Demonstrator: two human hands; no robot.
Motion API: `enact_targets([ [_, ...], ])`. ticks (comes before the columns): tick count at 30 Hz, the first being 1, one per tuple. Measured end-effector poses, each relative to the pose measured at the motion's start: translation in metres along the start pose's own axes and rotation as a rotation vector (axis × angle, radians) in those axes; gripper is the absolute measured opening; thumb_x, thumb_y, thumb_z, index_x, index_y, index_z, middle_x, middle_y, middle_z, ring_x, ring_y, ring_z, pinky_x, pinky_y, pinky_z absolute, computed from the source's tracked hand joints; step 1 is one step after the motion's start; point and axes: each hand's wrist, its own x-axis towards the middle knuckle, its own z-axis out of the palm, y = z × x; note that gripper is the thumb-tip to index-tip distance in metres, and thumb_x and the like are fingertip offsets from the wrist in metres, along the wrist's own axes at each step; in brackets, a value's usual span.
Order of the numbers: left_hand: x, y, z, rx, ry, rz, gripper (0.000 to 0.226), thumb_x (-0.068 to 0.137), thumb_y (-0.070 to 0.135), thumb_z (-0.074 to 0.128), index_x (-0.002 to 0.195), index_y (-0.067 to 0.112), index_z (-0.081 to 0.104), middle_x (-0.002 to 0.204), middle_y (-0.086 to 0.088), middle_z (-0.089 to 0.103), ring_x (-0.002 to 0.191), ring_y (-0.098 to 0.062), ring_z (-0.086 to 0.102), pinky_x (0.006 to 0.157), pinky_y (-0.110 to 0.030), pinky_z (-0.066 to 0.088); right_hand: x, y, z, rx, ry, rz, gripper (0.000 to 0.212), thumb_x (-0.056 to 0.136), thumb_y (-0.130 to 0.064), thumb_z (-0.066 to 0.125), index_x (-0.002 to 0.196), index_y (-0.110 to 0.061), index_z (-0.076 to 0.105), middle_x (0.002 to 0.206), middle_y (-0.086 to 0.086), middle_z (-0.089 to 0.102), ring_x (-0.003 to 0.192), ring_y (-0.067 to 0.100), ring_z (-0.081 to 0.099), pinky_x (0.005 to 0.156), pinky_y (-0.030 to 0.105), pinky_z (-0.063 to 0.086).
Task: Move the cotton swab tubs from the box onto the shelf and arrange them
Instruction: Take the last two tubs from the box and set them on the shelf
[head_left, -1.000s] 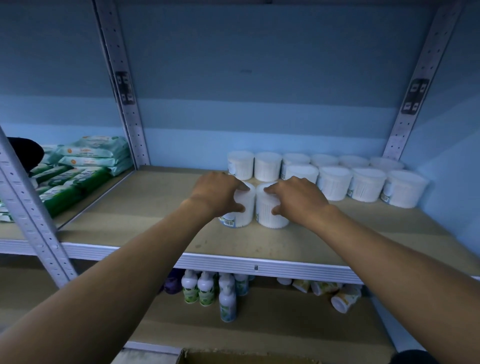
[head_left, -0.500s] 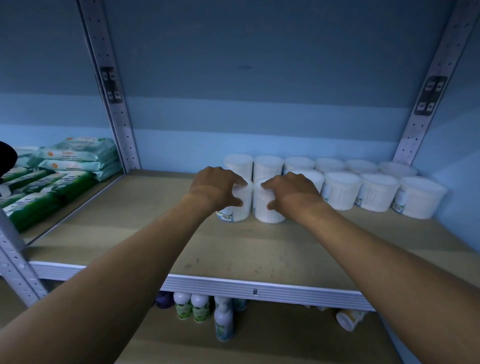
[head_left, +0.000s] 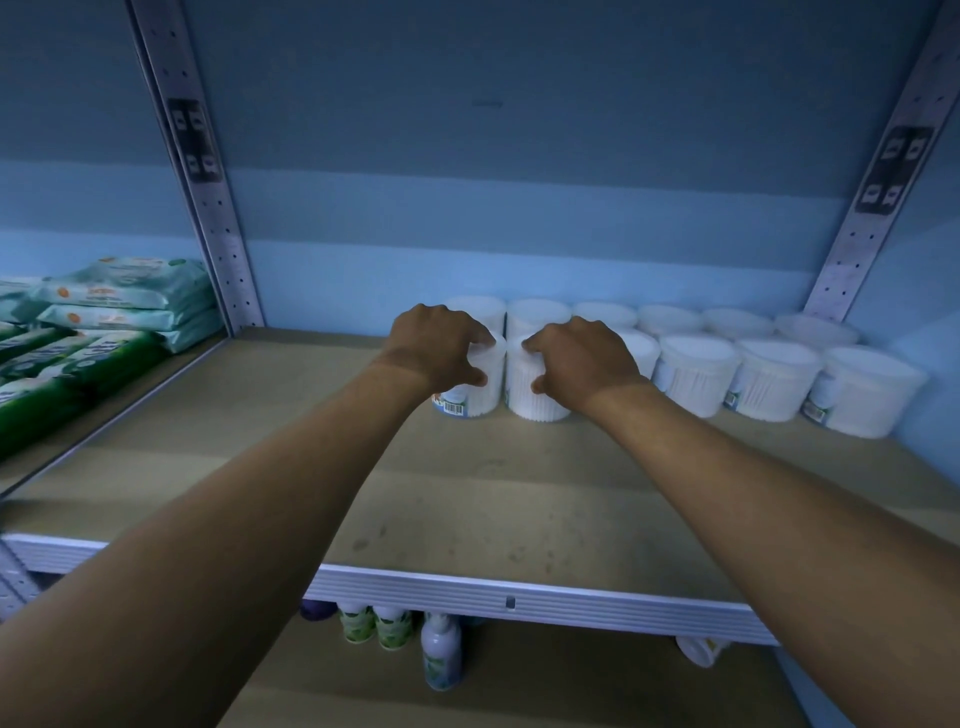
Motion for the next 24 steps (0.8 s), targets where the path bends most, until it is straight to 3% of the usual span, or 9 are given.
enact_targets([
  [24, 0.021, -0.003, 0.009, 0.014, 0.029, 0.01, 0.052, 0.084, 0.055, 0.068, 0.133, 0.044, 0.057, 0.126, 0.008, 0.065, 0.114, -0.021, 0.059, 0.089, -0.03, 0.045, 0.026, 0.009, 0.014, -0.046, 0.066, -0.001, 0.032, 0.086, -0.017, 0.07, 0.118, -0.018, 0.07, 0.112, 0.008, 0.069, 0.103, 0.03, 0.063, 0.085, 0.035, 0.052],
])
